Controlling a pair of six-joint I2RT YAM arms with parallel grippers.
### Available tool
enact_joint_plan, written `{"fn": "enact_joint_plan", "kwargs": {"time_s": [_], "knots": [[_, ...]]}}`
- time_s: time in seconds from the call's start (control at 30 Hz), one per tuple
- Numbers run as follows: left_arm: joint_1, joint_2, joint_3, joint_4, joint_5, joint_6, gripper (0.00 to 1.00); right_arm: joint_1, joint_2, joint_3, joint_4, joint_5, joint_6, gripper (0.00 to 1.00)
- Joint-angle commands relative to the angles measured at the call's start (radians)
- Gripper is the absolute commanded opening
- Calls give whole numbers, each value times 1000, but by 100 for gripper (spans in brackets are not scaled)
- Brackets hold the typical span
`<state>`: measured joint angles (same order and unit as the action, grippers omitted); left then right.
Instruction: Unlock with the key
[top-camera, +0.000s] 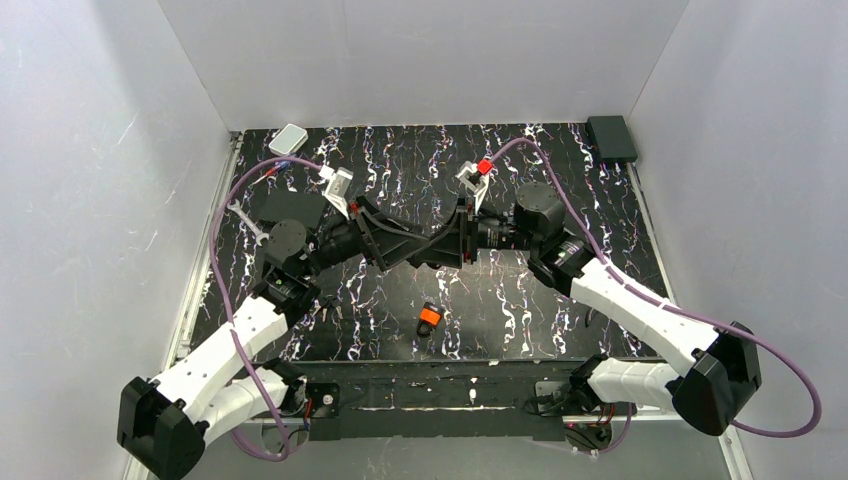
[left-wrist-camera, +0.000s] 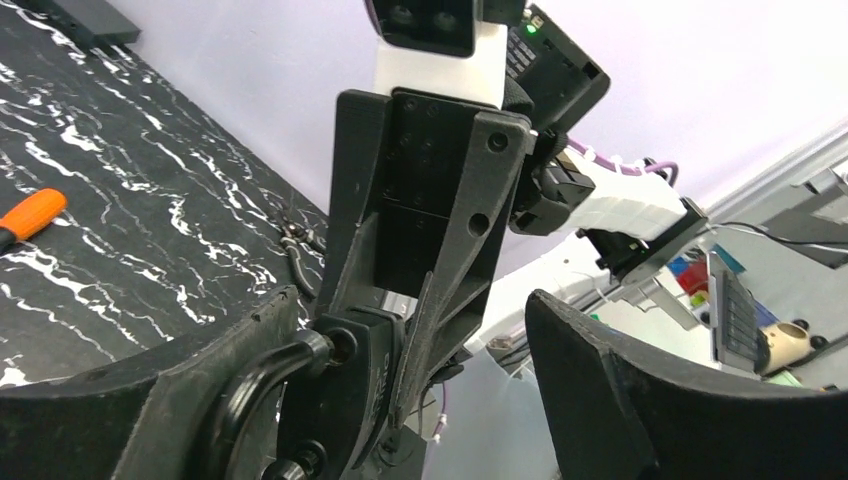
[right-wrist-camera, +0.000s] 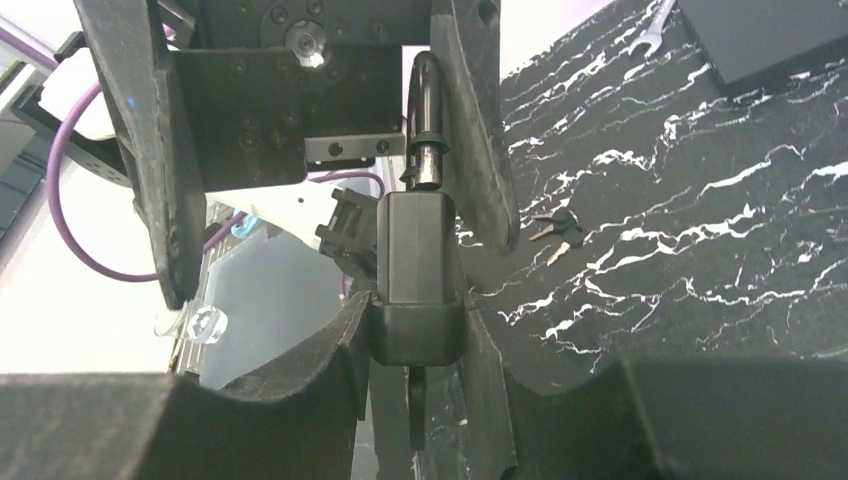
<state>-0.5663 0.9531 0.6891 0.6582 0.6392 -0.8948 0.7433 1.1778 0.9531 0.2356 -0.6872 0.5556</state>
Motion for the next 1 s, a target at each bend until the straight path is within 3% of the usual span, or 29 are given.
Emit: {"fn": "enact_joint_plan", "kwargs": {"time_s": [0.0, 0.13, 0.3, 0.5, 0.6, 0.73, 0.97], "knots": [[-3, -43, 18, -88, -67, 52, 82, 1, -56, 20, -8, 36, -57, 1], [-3, 3, 44, -119, -79, 34, 78, 4, -57, 17, -6, 37, -58, 1], [-3, 33, 62, -165, -118, 29, 64, 8, -56, 17, -6, 48, -67, 1], [-3, 27, 69, -298, -288, -12, 44, 17, -62, 14, -39, 65, -109, 1], [-5, 50, 98, -443, -367, -46, 41, 23, -63, 15, -70, 93, -146, 1], [-6, 69, 112, -520, -409, -105, 37, 35, -53, 18, -77, 109, -179, 1], [-6, 90, 172, -724, -516, -155, 42, 49, -44, 21, -102, 135, -220, 1]]}}
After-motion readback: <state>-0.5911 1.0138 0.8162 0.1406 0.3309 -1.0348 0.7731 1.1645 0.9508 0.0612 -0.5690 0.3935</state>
